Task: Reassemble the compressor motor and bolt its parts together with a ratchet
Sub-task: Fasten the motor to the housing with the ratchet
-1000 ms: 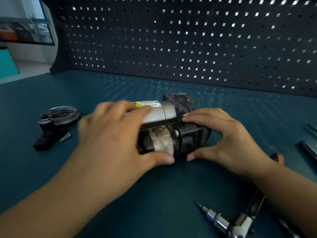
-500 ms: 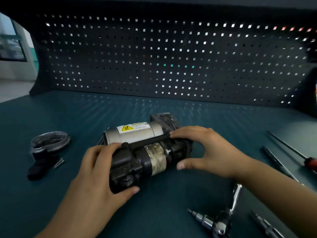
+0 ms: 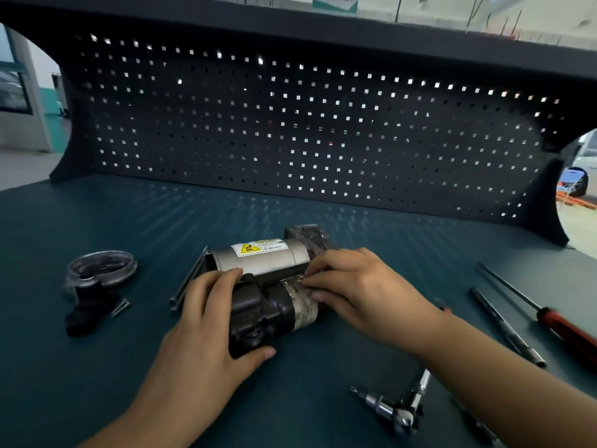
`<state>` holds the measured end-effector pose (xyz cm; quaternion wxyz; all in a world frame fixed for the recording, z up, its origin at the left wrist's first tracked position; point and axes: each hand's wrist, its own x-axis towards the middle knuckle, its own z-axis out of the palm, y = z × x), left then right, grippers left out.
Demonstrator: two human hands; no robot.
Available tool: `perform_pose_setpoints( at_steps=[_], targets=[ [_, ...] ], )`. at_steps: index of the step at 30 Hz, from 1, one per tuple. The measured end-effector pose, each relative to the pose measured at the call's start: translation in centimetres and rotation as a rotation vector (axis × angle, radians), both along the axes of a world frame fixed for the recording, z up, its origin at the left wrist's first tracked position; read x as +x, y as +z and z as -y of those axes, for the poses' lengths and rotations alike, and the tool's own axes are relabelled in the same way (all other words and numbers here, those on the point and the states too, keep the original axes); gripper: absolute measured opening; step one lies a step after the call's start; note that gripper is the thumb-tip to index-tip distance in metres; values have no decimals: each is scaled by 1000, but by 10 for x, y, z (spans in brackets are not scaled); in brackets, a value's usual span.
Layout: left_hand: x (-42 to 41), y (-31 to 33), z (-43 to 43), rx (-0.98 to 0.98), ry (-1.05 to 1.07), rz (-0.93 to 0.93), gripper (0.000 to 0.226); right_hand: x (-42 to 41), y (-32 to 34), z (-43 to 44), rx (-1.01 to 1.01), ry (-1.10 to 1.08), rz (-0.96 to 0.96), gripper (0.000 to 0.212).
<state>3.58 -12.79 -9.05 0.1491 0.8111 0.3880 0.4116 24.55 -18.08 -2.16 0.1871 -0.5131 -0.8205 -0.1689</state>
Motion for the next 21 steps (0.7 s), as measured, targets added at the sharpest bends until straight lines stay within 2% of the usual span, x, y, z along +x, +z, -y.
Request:
perform_pose_setpoints(
  at_steps=[5, 8, 10, 12, 15, 19, 21],
  targets=[
    [1, -1, 1, 4, 13, -29, 95, 2, -9, -3, 35, 14, -112, 11],
    [1, -1, 1, 6, 20, -29, 94, 4, -9, -2, -3, -11, -258, 20],
    [1, 0, 1, 2, 20, -35, 95, 7, -10, 1, -1, 4, -215, 27],
    [1, -1, 1, 0, 26, -38, 95, 7, -12, 2, 21, 28, -164, 25],
    [0, -2, 1, 7, 30, -33, 94, 6, -11, 1, 12, 22, -232, 11],
    [1, -1, 0, 4, 28, -34, 93, 7, -13, 0, -9, 14, -224, 28],
    [1, -1, 1, 1, 30, -28, 92, 7, -14, 0, 9, 30, -232, 21]
  ],
)
